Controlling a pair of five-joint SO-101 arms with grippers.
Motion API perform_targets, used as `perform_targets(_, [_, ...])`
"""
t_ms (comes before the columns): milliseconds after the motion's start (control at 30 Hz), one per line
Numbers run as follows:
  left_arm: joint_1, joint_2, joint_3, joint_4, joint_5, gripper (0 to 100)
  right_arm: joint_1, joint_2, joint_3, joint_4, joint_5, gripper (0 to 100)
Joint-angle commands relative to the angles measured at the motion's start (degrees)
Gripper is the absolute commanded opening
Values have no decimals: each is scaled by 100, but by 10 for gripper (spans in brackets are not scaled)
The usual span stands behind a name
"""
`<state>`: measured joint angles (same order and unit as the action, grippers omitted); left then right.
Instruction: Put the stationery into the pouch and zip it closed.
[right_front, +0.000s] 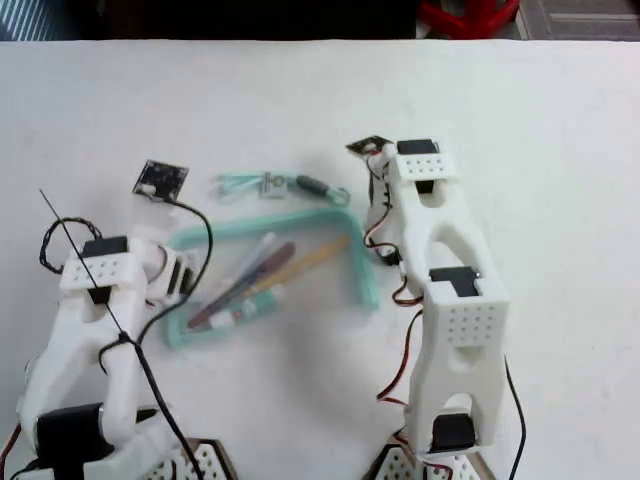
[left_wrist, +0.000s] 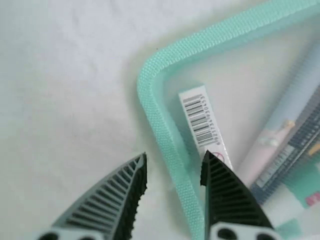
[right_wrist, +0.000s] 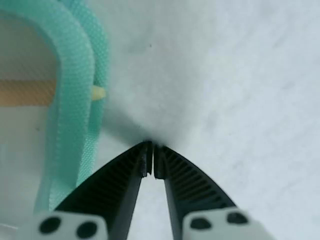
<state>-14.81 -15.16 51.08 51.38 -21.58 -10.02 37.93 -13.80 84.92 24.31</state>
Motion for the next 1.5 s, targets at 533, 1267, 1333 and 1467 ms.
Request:
perform_targets(533, [-242,1903,-1582,1020,-97,151,-1710,-1402,-26,259,-448,18])
perform_targets(1267, [-215,1886,-1600,1037,-123,151,-4321,-4101,-264,312,-844,18])
perform_targets(1333, [-207,1886,-1600,1064,-123,151,-4435,-4145,-369,277,-835,18])
perform_targets(1467, [-251,1886,-1618,1169,-141,151,-4444,-3987,-369,189,-598,18])
